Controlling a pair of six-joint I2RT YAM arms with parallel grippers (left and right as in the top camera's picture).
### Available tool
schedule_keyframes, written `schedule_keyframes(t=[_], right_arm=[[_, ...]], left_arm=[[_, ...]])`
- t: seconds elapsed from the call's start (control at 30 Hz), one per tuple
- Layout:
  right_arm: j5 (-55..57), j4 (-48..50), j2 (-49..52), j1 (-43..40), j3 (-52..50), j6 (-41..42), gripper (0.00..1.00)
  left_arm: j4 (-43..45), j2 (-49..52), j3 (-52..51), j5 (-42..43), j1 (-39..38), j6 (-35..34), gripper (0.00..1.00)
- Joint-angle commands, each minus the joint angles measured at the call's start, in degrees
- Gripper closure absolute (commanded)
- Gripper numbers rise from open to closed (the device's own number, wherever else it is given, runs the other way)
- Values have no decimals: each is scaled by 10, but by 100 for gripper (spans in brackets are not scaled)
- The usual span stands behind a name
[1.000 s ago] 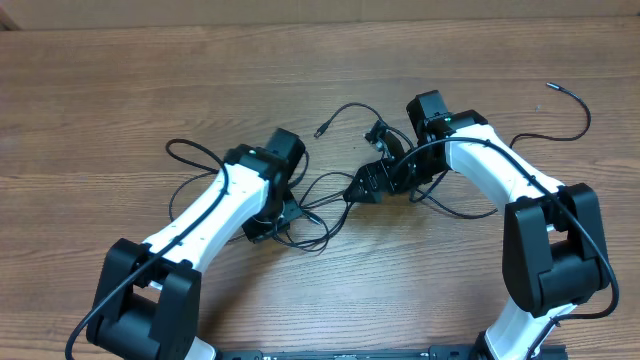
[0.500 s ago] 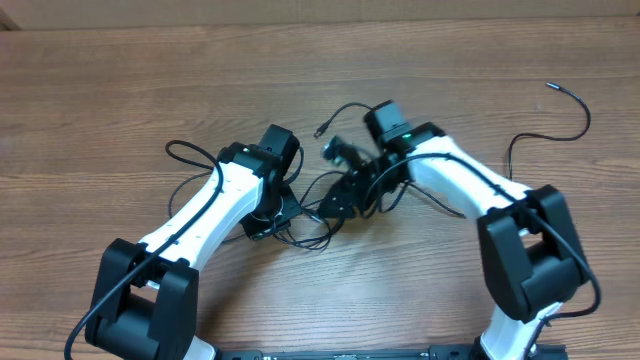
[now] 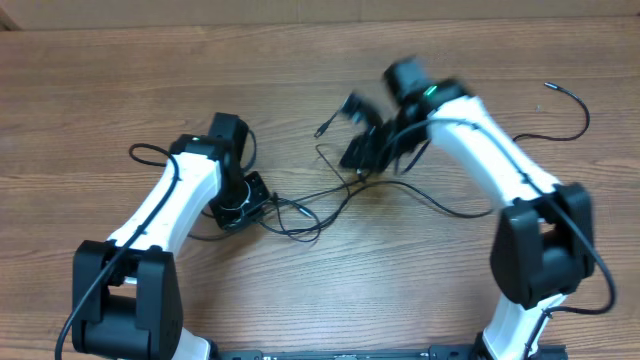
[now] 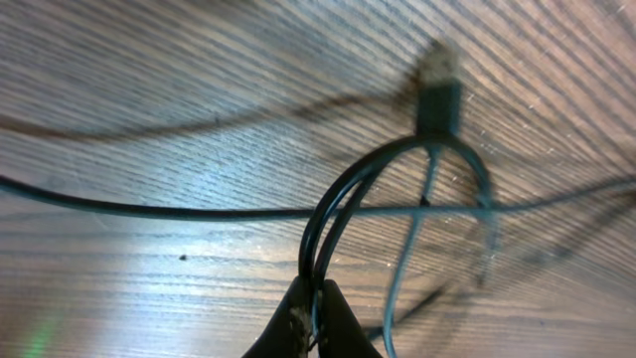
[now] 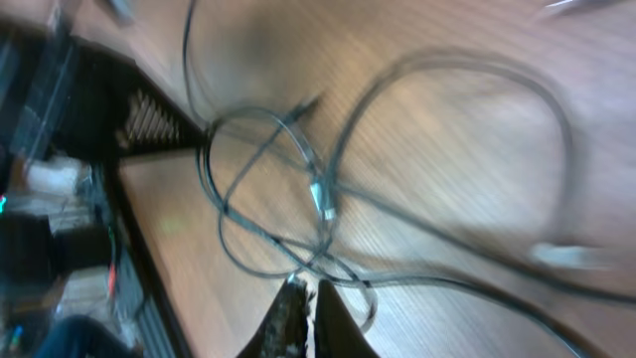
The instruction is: Untangle cables
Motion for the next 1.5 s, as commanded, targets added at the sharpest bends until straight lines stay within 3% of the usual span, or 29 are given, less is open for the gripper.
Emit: schedule_keyframes(t=[0.0,0.17,0.3,0.4,0.47,0.5,0.57,0.6,0.63,0.83,0.9,1.03,1.13,1.3,1.47], right_arm=[[25,-34,-21,-61,94,5,96],[118,-49,-24,-147,150,102,96],[72,-75,-22,-191,140,120,94],[40,-92,-22,-190,115,88,61],[39,-93,-22,-179,96,78,44],[38,-90,-22,-170,82,77,35],[31,-82,-19,-151,58,78,7],[28,-77,-19,-143,49,78,0],[21,-68,-17,-132,36,78,0],[-16,-17,-16,-78,-9,78,0],[-18,-3,-16,-64,-10,79,0],[-18,23,-16,-38,-10,80,0],[-18,30,-16,-24,-10,80,0],[-13,28,-16,-17,-10,80,0],[-13,28,-16,-16,-10,80,0]], left_arm=[[0,-28,8,26,31,70,95],[5,-75,21,38,76,119,96],[24,-119,28,71,89,153,96],[56,-142,28,123,87,176,96],[69,-147,28,139,85,175,92],[72,-148,28,139,85,168,78],[72,-147,28,137,85,143,21],[72,-147,28,137,85,134,5],[72,-147,28,139,85,123,0],[49,-146,27,154,85,102,0],[26,-146,27,149,85,96,5],[-75,-146,26,45,77,-60,21],[-139,-146,26,-40,57,-119,40],[-227,-146,25,-149,20,-257,43],[-194,-144,-3,-168,-24,-310,47]])
